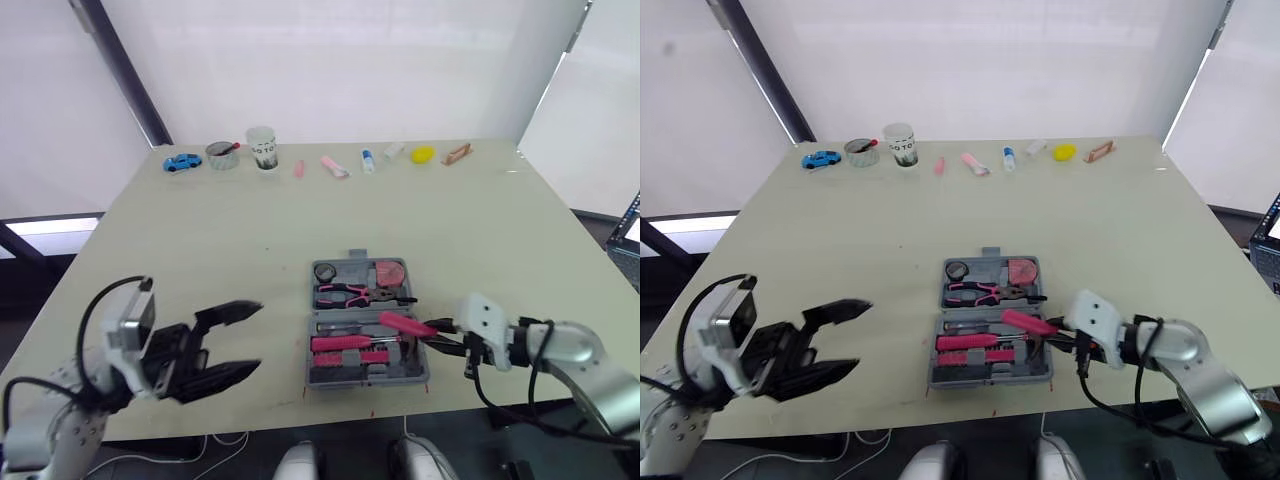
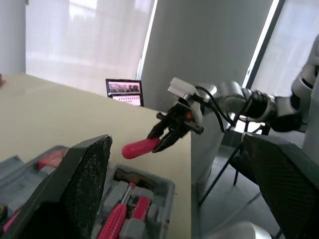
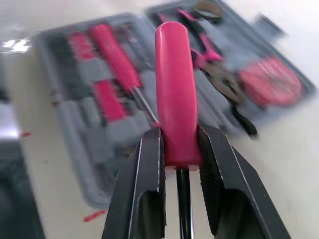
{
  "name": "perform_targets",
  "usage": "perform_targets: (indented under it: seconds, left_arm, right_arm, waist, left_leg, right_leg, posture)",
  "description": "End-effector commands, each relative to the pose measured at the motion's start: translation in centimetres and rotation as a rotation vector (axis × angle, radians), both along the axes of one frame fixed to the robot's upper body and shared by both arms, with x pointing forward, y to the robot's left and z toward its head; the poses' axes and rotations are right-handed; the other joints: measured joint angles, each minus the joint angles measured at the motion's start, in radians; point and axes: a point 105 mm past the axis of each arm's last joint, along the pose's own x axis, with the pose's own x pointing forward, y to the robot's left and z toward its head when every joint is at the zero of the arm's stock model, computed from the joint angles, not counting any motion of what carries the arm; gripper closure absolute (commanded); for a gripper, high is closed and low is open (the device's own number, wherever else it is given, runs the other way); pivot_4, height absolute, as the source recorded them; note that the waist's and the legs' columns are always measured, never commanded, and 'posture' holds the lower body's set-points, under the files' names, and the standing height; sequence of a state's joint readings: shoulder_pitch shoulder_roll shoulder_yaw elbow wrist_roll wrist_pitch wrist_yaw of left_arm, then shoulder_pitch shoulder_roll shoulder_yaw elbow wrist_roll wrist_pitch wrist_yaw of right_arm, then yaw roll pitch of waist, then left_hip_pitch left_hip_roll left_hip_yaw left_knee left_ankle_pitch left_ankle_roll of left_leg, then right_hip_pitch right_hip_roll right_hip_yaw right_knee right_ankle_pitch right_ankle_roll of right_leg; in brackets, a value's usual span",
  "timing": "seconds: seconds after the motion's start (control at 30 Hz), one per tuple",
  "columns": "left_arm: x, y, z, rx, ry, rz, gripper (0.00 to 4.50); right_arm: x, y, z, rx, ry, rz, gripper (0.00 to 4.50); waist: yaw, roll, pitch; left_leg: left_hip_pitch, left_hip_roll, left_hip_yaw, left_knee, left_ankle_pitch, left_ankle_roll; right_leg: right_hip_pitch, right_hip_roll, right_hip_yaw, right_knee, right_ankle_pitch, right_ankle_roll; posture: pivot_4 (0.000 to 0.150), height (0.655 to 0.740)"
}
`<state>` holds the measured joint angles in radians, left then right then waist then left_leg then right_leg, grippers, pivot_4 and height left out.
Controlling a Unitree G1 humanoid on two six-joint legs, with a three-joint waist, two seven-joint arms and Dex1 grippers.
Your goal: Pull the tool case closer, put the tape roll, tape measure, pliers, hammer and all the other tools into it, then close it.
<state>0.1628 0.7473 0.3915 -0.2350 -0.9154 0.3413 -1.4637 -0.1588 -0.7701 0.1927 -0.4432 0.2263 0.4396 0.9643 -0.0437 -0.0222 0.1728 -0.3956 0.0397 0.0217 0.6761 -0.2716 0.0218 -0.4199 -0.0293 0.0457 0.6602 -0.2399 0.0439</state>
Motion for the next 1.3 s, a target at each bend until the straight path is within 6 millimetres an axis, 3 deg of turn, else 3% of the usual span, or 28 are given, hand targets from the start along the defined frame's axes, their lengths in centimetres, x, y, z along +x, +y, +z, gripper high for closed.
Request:
perform_targets:
  seconds: [0.03, 0.2, 0.33, 0.43, 0.73, 1.1, 1.17, 1.3]
  left_arm:
    - [-0.9, 2.0, -0.3, 0.064, 0.002, 0.012, 0.00]
    - [-1.6, 3.0, -0.7, 0.103, 0.023, 0.009, 0.00]
    - [-1.9, 3.2, -1.0, 0.120, 0.033, 0.004, 0.00]
    - [-1.9, 3.1, -1.2, 0.126, 0.041, -0.008, 0.00]
    - [-1.7, 3.2, -1.9, 0.149, 0.042, -0.008, 0.00]
    - [-1.7, 3.3, -2.3, 0.150, 0.031, 0.007, 0.00]
    - [-1.7, 3.3, -2.4, 0.150, 0.030, 0.007, 0.00]
    - [-1.6, 3.3, -2.3, 0.150, 0.024, 0.012, 0.00]
  right_arm:
    - [-1.8, 2.3, 0.5, -0.097, 0.048, 0.165, 4.11]
    - [-1.8, 4.7, 0.3, -0.183, 0.106, 0.219, 4.11]
    - [-1.2, 5.9, -1.5, -0.303, 0.128, 0.235, 4.11]
    - [-0.5, 7.5, -1.9, -0.314, 0.115, 0.220, 4.11]
    - [-0.3, 8.5, -3.0, -0.406, 0.130, 0.242, 4.11]
    - [-0.1, 9.7, -3.6, -0.393, 0.163, 0.248, 4.11]
    - [-0.3, 9.9, -3.7, -0.381, 0.177, 0.259, 3.08]
    - [-0.4, 10.9, -2.8, -0.263, 0.174, 0.281, 1.76]
  waist:
    - [0.004, 0.000, 0.000]
    - [0.016, -0.001, 0.000]
    - [0.020, -0.002, 0.000]
    - [0.020, -0.002, 0.000]
    - [0.026, -0.002, 0.000]
    - [0.024, -0.002, 0.000]
    - [0.024, -0.002, 0.000]
    - [0.024, -0.002, -0.001]
  left_leg:
    - [0.000, 0.000, -0.001, 0.000, 0.000, 0.000]
    - [-0.002, 0.001, -0.003, 0.000, 0.000, 0.000]
    - [-0.002, 0.000, -0.002, 0.000, 0.000, 0.000]
    - [-0.002, 0.000, -0.002, 0.000, 0.000, 0.000]
    - [-0.003, 0.000, -0.002, 0.000, 0.000, 0.000]
    - [-0.002, 0.000, -0.002, 0.000, 0.000, 0.000]
    - [-0.002, 0.000, -0.002, 0.000, 0.000, 0.000]
    - [-0.002, 0.000, -0.002, 0.000, 0.000, 0.000]
  right_leg:
    - [0.000, 0.000, -0.001, 0.000, 0.000, 0.000]
    - [0.000, -0.003, -0.004, 0.000, -0.001, -0.002]
    - [0.000, -0.005, -0.004, -0.001, -0.001, -0.002]
    - [0.000, -0.005, -0.005, -0.001, -0.001, -0.003]
    - [-0.002, -0.005, -0.005, 0.001, -0.001, -0.002]
    - [-0.002, -0.004, -0.005, 0.001, -0.001, -0.003]
    - [-0.002, -0.004, -0.005, 0.001, -0.001, -0.003]
    - [-0.002, -0.004, -0.005, 0.001, -0.001, -0.003]
  posture:
    - [0.150, 0.7400]
    - [0.150, 0.7400]
    - [0.150, 0.7400]
    - [0.150, 0.7400]
    - [0.150, 0.7400]
    - [0.150, 0.7400]
    - [0.150, 0.7400]
    - [0.150, 0.7400]
